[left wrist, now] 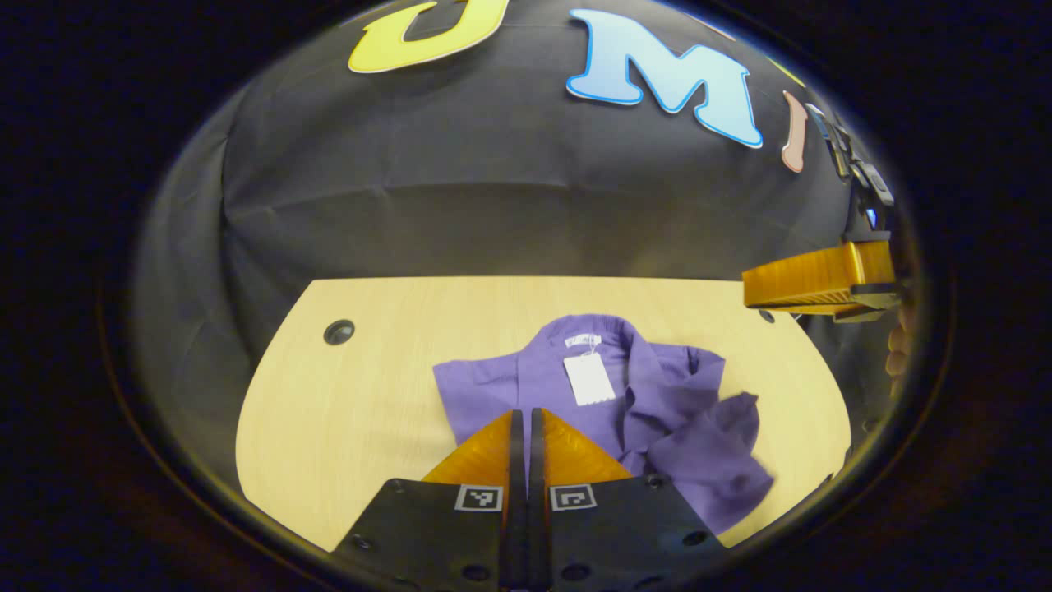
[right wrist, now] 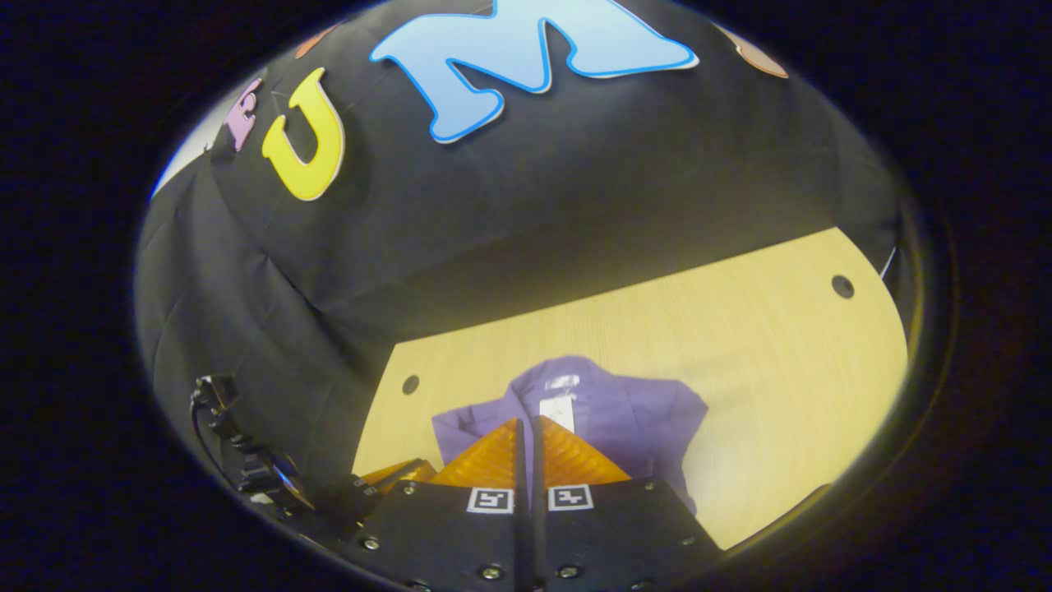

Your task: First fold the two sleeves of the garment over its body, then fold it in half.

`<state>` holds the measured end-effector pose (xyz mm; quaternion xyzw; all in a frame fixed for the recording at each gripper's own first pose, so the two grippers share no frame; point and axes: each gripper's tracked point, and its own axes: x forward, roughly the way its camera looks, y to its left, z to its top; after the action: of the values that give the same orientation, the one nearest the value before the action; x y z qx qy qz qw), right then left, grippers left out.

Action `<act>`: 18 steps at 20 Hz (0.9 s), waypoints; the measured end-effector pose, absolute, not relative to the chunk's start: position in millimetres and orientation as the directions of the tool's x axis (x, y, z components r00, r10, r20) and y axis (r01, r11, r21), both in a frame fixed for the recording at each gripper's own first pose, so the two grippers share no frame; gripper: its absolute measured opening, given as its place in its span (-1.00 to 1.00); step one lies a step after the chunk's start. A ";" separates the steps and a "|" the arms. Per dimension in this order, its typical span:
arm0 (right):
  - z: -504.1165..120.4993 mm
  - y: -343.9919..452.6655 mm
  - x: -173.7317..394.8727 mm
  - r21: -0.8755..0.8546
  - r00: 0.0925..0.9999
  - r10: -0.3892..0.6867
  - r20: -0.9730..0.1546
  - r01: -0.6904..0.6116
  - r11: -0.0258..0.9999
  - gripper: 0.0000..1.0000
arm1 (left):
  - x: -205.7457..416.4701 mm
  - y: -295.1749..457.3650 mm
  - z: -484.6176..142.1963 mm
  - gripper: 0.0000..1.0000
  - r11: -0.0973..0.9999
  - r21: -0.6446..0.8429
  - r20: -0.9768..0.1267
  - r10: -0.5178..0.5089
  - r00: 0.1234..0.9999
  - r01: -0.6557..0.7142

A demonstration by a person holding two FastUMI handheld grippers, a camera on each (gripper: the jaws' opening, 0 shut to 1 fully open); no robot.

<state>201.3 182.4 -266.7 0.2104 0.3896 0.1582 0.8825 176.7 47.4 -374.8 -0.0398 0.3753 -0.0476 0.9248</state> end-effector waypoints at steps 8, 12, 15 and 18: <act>-372.6 167.4 237.3 0.373 0.571 0.356 -0.740 -0.092 0.923 -0.97 | 235.4 51.7 -416.0 -0.87 0.993 -0.098 -0.697 -0.112 0.708 0.060; -397.5 159.4 245.7 0.351 0.562 0.330 -0.759 -0.074 0.933 -0.98 | 243.6 51.8 -439.0 -0.87 0.994 -0.091 -0.715 -0.107 0.691 0.060; -406.5 157.5 247.9 0.348 0.560 0.325 -0.762 -0.070 0.935 -0.98 | 245.5 52.3 -446.6 -0.87 0.994 -0.104 -0.717 -0.100 0.690 0.036; -407.4 154.7 248.1 0.344 0.574 0.316 -0.756 -0.062 0.937 -0.98 | 245.8 52.2 -449.0 -0.87 0.994 -0.103 -0.716 -0.088 0.693 0.019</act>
<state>248.1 154.7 -407.4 0.1415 0.4487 0.1077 0.8758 245.8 52.2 -449.0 -0.0439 0.3908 -0.0290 0.9190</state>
